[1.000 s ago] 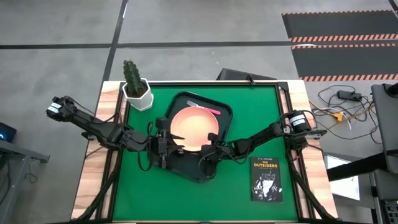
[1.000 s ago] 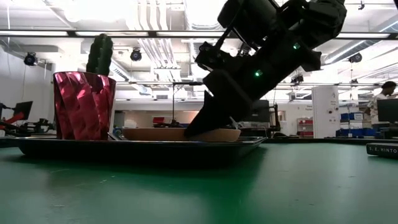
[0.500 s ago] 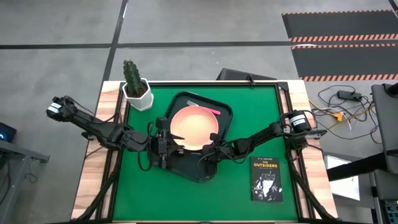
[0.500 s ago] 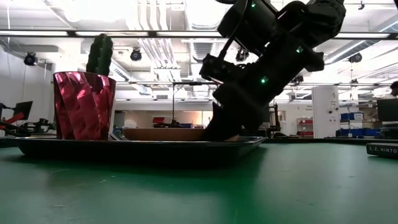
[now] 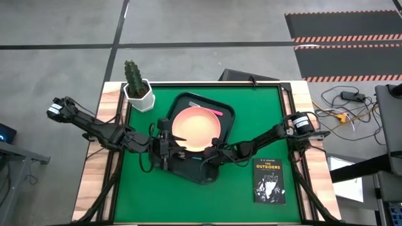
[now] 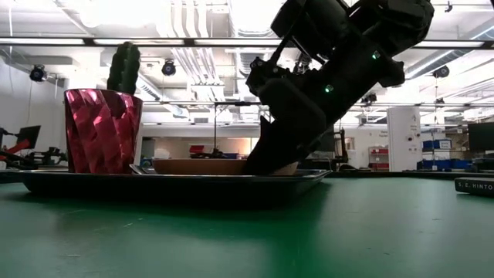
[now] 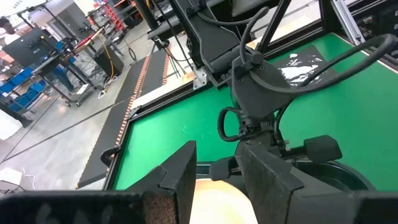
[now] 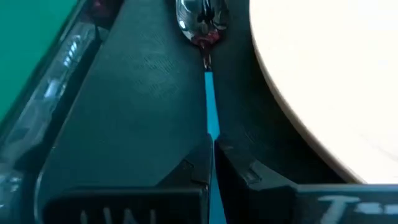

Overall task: Pick and place plate/cup/fork/spoon on tray
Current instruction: Adjust the blue spoon

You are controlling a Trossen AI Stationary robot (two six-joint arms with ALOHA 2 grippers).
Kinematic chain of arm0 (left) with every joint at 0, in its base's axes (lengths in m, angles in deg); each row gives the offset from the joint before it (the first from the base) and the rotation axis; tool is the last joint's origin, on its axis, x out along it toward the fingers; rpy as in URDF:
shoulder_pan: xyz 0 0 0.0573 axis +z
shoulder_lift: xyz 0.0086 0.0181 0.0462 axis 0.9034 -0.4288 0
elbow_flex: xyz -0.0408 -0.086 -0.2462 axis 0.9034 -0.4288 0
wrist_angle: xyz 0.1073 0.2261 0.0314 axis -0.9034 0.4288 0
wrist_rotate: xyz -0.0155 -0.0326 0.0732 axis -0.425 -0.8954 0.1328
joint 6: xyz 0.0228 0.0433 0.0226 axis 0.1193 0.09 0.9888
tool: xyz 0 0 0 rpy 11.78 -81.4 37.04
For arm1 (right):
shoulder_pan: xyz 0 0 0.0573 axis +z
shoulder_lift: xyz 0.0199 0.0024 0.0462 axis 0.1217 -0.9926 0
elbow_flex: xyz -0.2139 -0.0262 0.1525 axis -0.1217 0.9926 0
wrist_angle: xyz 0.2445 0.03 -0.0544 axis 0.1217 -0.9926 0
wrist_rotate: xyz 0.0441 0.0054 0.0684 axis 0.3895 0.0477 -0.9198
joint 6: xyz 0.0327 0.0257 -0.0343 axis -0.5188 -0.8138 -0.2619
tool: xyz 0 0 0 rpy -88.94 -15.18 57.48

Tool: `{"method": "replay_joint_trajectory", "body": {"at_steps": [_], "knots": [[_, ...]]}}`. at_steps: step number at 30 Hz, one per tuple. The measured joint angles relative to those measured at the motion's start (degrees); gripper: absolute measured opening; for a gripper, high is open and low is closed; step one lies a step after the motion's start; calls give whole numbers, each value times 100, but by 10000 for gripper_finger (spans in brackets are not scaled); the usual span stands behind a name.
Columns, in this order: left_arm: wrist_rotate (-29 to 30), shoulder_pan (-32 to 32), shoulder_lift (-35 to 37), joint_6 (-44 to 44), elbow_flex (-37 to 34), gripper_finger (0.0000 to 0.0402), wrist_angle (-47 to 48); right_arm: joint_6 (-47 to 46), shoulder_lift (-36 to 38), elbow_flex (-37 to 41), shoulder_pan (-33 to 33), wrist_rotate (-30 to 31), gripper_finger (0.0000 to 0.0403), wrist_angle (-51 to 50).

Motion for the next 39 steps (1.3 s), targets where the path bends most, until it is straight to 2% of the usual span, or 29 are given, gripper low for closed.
{"method": "replay_joint_trajectory", "body": {"at_steps": [4,12,14,21,39], "knots": [[0,0,0,-142,-70,109,-4,33,132,-52,11,2,9,-80],[-1,2,-40,-291,-173,109,42,41,643,-348,194,94,9,-1627],[-1,-1,-42,-289,-172,109,22,-7,671,-344,215,276,9,-1806],[0,-3,-46,-291,-170,109,16,-29,419,-203,236,527,9,-1702],[0,-5,-46,-289,-165,109,17,-197,214,-201,289,164,9,-1177]]}}
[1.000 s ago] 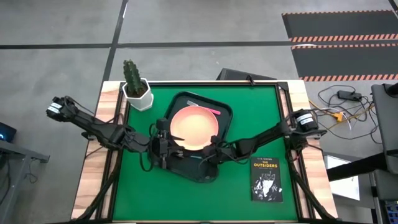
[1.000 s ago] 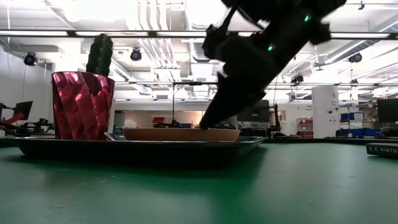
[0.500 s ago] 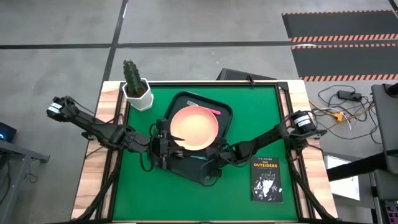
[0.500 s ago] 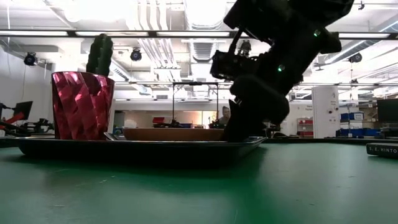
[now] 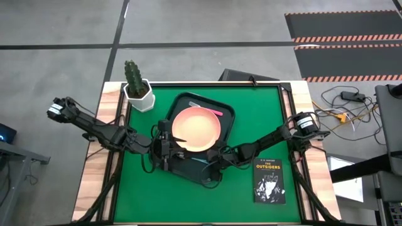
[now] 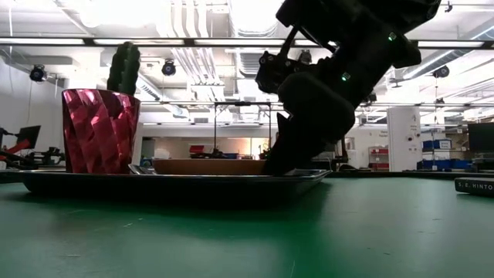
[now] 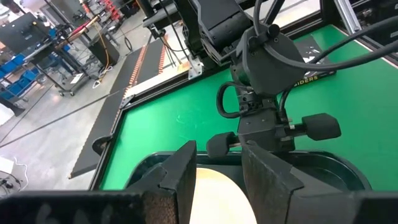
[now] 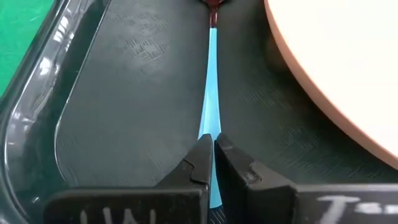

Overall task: Pick and place plate/cup/fork/spoon on tray
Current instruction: Adjust the blue spoon

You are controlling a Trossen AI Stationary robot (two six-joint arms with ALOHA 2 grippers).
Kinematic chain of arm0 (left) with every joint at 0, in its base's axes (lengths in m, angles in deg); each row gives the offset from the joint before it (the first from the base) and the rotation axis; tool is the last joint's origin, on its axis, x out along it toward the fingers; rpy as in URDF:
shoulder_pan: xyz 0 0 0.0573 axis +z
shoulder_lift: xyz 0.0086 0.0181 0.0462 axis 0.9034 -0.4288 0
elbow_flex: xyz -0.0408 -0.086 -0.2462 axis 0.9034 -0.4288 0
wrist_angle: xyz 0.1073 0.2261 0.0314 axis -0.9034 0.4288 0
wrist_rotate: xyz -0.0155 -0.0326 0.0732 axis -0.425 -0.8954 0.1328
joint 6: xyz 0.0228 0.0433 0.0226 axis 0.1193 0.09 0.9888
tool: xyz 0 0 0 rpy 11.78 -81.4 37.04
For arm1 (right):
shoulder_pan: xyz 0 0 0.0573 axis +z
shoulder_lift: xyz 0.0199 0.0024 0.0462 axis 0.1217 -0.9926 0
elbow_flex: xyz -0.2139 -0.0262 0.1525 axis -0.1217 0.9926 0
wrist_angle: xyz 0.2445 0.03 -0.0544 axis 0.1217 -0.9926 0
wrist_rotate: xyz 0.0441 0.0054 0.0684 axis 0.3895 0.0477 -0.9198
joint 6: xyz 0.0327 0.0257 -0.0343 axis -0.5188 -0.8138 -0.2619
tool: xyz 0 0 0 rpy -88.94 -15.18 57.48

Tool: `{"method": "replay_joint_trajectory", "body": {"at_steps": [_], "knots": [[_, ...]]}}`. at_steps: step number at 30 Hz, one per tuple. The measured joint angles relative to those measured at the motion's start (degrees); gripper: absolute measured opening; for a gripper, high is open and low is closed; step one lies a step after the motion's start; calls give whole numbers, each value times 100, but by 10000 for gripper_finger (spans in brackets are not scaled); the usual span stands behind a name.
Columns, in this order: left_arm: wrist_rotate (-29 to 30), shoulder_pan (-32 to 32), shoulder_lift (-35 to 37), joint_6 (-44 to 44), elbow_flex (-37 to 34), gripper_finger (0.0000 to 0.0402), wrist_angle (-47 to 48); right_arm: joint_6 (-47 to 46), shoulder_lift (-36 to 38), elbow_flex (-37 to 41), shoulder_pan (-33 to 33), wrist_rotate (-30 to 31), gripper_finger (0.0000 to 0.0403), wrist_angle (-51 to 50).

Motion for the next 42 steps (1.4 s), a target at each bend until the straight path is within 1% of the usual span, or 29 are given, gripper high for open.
{"method": "replay_joint_trajectory", "body": {"at_steps": [6,9,12,16,23,42], "knots": [[0,0,0,-2,0,109,0,46,0,2,-9,55,9,0],[0,0,0,-1,0,109,0,50,-44,2,-15,222,9,4],[0,0,0,-2,0,109,0,42,-143,4,-15,259,9,77],[0,0,2,-2,0,109,0,28,-232,-1,9,54,9,289],[0,0,2,-2,2,109,-2,48,-256,-29,63,-129,9,449],[1,-2,2,-2,4,109,-4,132,-160,-168,158,-153,9,472]]}}
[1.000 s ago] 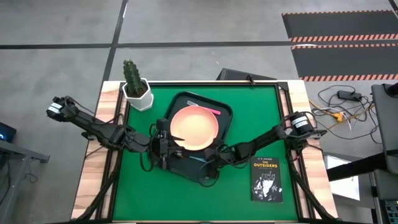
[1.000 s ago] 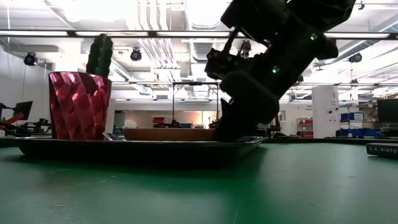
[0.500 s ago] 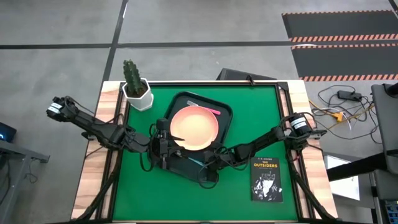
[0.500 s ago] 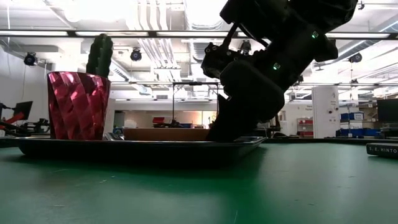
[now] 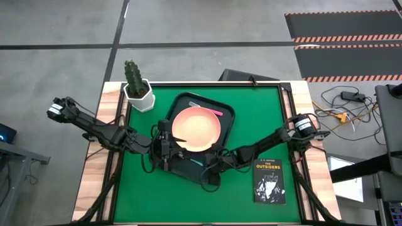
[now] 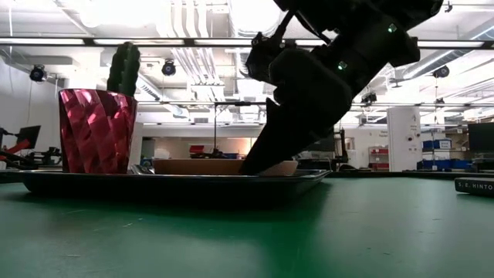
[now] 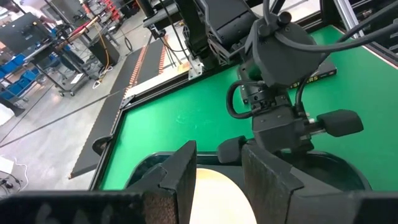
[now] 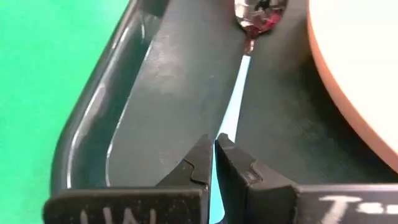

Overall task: Pick and place plate/cup/fork/spoon on tray
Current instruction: Adjust the blue spoon

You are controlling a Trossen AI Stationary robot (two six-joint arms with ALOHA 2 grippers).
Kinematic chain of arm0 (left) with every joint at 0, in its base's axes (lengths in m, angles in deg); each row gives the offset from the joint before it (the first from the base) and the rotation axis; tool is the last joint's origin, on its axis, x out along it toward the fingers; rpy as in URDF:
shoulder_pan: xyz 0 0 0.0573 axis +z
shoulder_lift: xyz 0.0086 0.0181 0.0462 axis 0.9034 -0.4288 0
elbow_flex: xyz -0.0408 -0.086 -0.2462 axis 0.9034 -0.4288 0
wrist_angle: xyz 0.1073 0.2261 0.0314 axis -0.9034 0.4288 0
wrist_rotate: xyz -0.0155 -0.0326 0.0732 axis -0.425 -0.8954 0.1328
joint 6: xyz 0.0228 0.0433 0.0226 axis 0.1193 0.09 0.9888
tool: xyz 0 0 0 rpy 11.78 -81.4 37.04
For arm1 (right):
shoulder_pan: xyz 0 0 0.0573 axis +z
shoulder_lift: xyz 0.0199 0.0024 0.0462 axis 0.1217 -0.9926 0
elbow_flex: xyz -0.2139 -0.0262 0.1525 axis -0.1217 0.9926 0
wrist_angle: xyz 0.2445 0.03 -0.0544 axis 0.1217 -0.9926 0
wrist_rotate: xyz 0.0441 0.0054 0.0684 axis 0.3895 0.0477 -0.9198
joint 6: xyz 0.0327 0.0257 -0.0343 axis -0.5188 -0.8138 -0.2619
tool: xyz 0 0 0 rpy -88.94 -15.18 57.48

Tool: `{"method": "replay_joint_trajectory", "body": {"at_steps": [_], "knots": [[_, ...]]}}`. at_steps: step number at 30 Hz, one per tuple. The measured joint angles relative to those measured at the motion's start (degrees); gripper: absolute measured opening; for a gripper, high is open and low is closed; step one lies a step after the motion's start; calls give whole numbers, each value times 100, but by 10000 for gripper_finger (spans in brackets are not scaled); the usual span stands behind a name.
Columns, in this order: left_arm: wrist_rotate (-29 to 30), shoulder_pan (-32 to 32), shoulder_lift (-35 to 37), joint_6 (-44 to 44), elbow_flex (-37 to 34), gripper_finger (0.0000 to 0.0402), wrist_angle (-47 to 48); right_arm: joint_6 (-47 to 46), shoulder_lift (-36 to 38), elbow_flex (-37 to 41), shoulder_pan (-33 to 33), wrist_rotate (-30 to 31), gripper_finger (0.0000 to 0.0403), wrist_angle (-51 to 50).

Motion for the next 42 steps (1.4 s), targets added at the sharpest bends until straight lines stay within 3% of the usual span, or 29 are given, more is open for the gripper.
{"method": "replay_joint_trajectory", "body": {"at_steps": [42], "knots": [[-1,-5,2,-2,2,109,2,325,-208,-96,111,7,9,-202]]}}
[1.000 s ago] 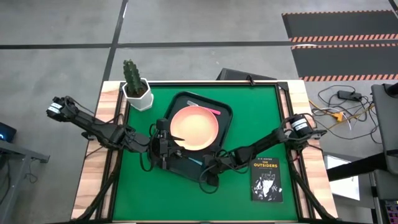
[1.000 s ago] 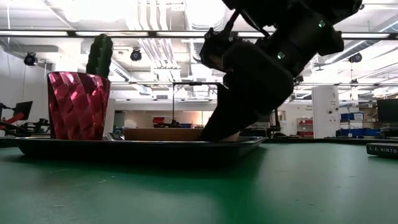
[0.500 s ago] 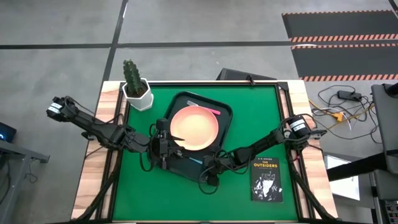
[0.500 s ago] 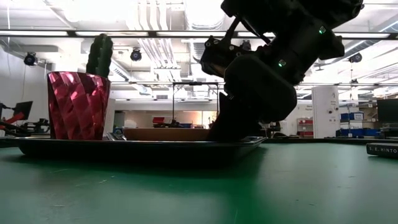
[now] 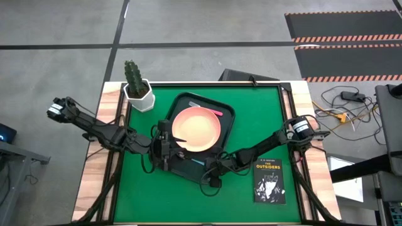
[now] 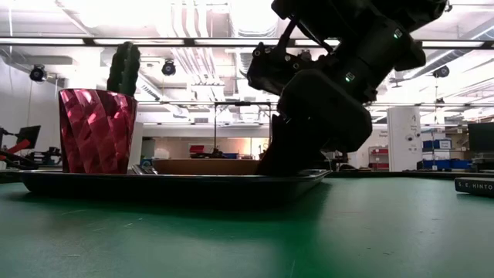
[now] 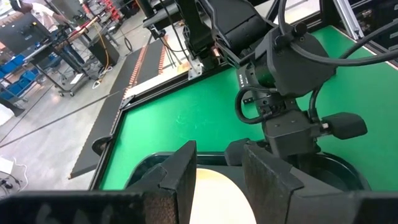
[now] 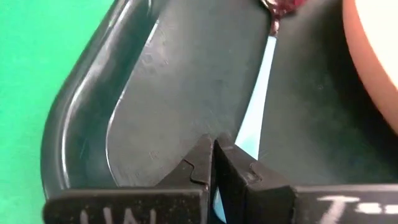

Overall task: Pick and place plate/cup/fork/spoon on tray
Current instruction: Adjust the blue spoon, then return to Home Position

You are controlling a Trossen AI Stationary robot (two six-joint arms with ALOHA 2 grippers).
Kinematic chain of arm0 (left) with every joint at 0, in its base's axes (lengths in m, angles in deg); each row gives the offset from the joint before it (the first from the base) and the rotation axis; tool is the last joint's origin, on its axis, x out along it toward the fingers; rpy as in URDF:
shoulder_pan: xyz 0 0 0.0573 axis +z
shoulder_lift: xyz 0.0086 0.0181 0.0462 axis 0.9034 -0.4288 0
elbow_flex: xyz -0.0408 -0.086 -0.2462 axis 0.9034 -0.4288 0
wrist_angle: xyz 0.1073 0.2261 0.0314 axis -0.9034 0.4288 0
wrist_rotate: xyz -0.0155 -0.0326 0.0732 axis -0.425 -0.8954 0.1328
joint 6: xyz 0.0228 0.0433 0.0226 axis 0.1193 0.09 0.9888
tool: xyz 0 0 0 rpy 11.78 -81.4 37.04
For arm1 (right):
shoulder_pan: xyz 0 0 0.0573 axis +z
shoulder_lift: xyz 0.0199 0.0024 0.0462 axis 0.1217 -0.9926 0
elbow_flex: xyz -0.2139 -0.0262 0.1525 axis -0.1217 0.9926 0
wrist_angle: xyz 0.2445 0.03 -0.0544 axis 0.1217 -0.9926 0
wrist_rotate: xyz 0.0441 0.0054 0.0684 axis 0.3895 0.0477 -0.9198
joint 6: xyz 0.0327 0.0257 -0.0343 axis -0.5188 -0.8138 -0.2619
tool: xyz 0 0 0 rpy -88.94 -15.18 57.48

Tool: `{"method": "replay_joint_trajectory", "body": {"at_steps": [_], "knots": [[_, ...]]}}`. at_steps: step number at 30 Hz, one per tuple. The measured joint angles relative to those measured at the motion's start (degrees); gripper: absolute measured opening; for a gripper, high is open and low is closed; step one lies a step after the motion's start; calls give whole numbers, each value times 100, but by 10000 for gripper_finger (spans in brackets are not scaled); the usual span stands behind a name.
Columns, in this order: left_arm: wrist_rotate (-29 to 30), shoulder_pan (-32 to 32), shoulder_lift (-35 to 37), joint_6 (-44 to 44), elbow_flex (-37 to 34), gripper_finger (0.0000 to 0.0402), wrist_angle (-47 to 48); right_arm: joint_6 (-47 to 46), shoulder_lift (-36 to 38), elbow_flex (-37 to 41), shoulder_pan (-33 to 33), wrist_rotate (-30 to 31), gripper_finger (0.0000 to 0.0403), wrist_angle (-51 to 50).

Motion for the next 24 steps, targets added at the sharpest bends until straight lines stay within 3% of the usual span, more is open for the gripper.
{"method": "replay_joint_trajectory", "body": {"at_steps": [5,12,24], "knots": [[-18,-71,21,5,0,109,146,494,344,1,41,-1,9,1],[-135,-222,293,2,-85,109,648,1284,1415,574,-5,98,9,-39],[-474,-233,1627,31,-1234,109,204,1589,4050,2980,-420,205,9,1655]]}}
